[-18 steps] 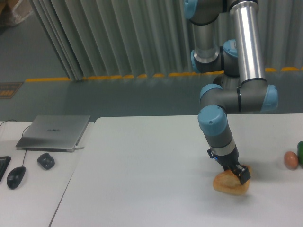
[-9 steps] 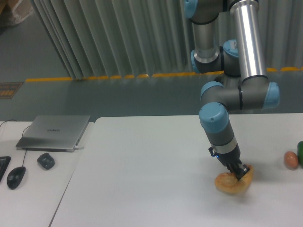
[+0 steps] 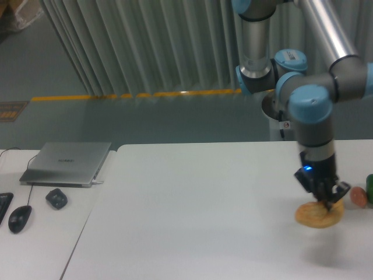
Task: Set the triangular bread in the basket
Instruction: 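Lift the held bread and carry it past the orange egg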
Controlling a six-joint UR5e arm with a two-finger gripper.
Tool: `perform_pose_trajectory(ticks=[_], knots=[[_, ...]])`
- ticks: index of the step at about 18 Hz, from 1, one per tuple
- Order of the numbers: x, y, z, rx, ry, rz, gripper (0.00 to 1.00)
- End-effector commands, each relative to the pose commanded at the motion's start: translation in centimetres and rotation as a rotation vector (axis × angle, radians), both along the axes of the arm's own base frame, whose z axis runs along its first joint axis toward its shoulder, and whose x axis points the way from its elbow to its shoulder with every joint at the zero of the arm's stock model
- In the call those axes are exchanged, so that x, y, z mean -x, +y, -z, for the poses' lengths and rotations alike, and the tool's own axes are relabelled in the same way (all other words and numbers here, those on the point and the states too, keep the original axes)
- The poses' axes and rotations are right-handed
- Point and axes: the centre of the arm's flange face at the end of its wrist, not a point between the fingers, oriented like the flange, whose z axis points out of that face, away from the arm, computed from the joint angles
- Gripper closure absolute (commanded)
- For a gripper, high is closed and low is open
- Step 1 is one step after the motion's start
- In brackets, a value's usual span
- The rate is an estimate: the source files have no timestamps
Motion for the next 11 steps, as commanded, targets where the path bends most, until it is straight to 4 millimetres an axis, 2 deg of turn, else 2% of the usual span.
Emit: perform_pose_trajectory(ticks=[5,8,11], knots=[[1.9,-1.4,-0.4,0.044,-0.005,0.130,0.76],[4.9,-4.9,-0.4,0.092,-0.046,0.270,0.76],[7.0,-7.4,-1.0,0.102,-0.081,0.327,0.76]])
